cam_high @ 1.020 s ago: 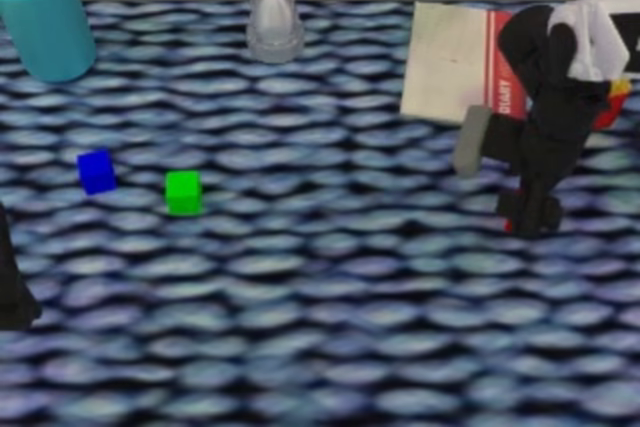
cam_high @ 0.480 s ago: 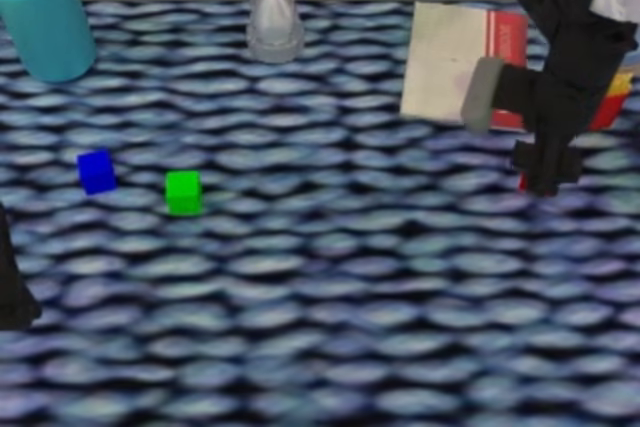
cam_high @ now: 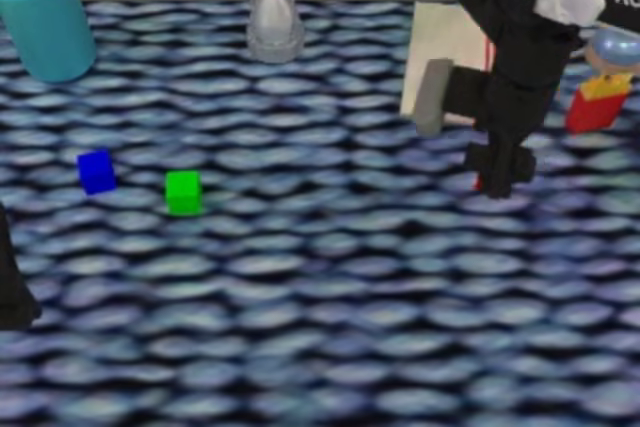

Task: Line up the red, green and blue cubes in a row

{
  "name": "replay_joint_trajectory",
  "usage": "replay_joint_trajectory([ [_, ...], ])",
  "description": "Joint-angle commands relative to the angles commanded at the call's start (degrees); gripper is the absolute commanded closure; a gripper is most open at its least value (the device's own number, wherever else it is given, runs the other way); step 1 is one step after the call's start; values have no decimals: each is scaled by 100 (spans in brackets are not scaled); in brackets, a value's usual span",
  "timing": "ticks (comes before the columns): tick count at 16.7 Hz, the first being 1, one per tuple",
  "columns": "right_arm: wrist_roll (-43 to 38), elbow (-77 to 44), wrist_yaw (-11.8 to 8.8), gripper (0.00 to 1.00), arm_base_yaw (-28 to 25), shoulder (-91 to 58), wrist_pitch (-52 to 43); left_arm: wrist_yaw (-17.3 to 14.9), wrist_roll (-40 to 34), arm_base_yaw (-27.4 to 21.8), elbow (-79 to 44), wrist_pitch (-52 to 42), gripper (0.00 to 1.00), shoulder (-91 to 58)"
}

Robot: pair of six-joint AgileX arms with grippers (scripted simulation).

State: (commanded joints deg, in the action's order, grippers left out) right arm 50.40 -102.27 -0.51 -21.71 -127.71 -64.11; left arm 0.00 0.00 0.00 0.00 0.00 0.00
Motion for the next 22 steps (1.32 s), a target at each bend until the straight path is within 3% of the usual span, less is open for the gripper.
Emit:
replay_joint_trajectory([
  [8, -1163, -1661, 5, 100, -2508, -816, -844, 0, 0, 0, 0, 0, 0, 0],
  [11, -1489, -2091, 10, 100, -3182, -998, -1054, 0, 0, 0, 0, 0, 0, 0],
  [18, -1579, -2167, 5, 100, -3322, -1015, -1077, 0, 0, 0, 0, 0, 0, 0],
  [22, -1595, -1653, 14, 100, -3316, -1108, -438, 0, 0, 0, 0, 0, 0, 0],
])
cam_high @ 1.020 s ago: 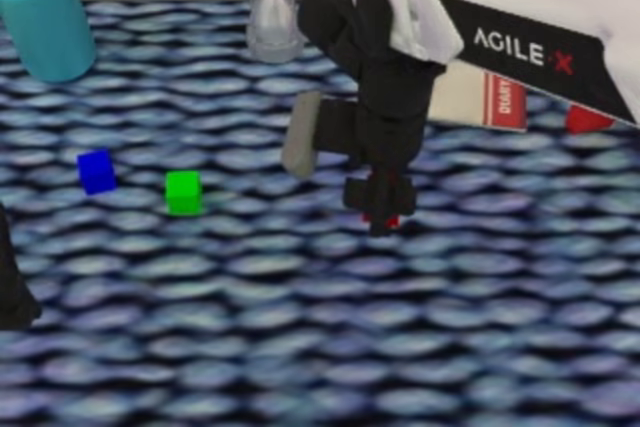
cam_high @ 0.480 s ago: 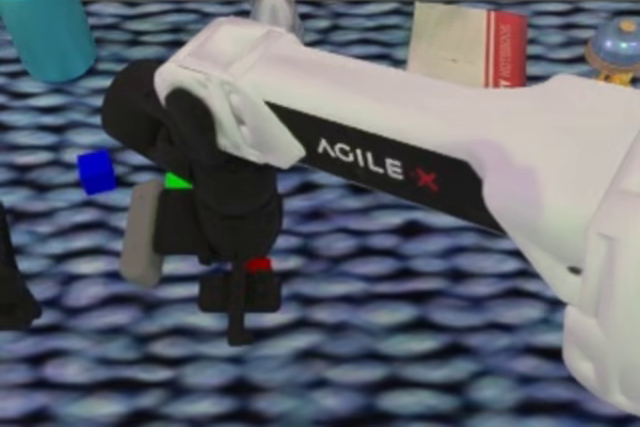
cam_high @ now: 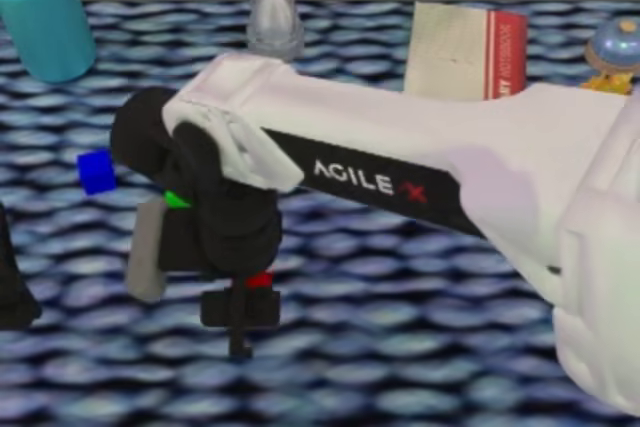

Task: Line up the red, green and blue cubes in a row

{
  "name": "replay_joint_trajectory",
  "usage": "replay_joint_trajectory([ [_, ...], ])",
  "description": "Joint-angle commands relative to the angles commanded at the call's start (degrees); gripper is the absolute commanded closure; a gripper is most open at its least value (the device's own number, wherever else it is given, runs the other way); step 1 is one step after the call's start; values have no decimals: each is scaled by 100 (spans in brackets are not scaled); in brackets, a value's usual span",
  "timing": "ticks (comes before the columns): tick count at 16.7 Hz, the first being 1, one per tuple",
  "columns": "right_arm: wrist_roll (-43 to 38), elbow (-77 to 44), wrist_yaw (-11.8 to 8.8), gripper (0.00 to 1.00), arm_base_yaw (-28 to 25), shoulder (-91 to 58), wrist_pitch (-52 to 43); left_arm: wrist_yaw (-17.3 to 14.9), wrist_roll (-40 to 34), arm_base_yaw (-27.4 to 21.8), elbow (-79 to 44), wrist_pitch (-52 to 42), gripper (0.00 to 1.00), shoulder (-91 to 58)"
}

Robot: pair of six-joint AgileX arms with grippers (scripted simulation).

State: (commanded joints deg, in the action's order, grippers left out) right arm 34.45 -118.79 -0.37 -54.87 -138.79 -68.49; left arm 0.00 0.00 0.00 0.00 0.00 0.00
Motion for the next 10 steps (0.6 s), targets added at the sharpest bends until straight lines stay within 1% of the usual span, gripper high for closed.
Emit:
replay_joint_trajectory([
  [2, 0, 355, -1, 100, -9, -83, 449, 0, 0, 0, 0, 0, 0, 0],
  [4, 6, 595, 1, 100, -22, -150, 709, 0, 0, 0, 0, 0, 0, 0],
  [8, 9, 632, 2, 100, -26, -165, 748, 0, 0, 0, 0, 0, 0, 0],
  [10, 9, 632, 2, 85, -26, -165, 748, 0, 0, 0, 0, 0, 0, 0],
])
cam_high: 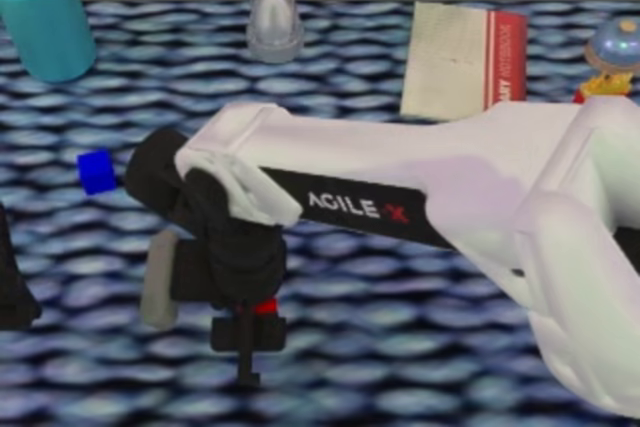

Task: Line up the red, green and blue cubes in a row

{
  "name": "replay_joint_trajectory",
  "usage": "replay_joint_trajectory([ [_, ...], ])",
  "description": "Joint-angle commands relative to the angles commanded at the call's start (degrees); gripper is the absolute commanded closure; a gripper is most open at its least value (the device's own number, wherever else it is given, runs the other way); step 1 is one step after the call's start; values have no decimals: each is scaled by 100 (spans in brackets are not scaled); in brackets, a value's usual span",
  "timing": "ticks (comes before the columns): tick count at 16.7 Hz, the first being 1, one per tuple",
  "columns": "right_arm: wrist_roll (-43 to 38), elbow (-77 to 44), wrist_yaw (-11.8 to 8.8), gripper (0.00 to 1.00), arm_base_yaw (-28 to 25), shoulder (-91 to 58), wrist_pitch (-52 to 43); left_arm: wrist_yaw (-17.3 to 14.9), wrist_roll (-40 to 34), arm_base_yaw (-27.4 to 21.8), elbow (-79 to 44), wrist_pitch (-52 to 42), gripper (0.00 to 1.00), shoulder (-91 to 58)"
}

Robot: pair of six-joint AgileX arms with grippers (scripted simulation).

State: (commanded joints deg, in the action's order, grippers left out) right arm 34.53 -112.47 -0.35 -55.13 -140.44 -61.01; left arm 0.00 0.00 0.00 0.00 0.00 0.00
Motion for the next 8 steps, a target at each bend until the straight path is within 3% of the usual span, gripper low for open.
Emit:
replay_joint_trajectory([
  [8, 0, 0, 0, 25, 0, 0, 0, 0, 0, 0, 0, 0, 0, 0],
])
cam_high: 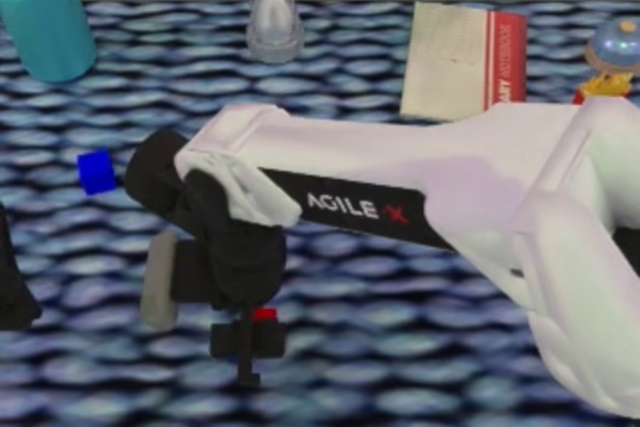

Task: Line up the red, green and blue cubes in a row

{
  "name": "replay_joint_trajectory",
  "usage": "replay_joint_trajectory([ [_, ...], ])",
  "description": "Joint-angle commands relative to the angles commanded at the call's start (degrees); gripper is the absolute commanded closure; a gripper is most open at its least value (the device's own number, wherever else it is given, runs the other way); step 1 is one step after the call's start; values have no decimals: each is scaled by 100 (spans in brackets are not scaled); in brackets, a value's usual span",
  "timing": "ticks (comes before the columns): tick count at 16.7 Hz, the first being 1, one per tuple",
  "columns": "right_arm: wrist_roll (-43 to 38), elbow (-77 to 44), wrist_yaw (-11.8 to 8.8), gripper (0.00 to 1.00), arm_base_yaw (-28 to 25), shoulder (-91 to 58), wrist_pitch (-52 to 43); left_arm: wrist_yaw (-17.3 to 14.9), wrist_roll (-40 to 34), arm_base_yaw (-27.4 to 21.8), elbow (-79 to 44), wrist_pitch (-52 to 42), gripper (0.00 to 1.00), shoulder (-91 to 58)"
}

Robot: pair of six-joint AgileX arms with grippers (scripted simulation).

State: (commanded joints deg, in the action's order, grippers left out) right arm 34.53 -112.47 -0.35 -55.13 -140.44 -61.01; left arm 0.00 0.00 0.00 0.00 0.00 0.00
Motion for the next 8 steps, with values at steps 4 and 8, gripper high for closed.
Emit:
replay_joint_trajectory([
  [4, 0, 0, 0, 0, 0, 0, 0, 0, 0, 0, 0, 0, 0, 0],
  [8, 0, 0, 0, 0, 0, 0, 0, 0, 0, 0, 0, 0, 0, 0],
])
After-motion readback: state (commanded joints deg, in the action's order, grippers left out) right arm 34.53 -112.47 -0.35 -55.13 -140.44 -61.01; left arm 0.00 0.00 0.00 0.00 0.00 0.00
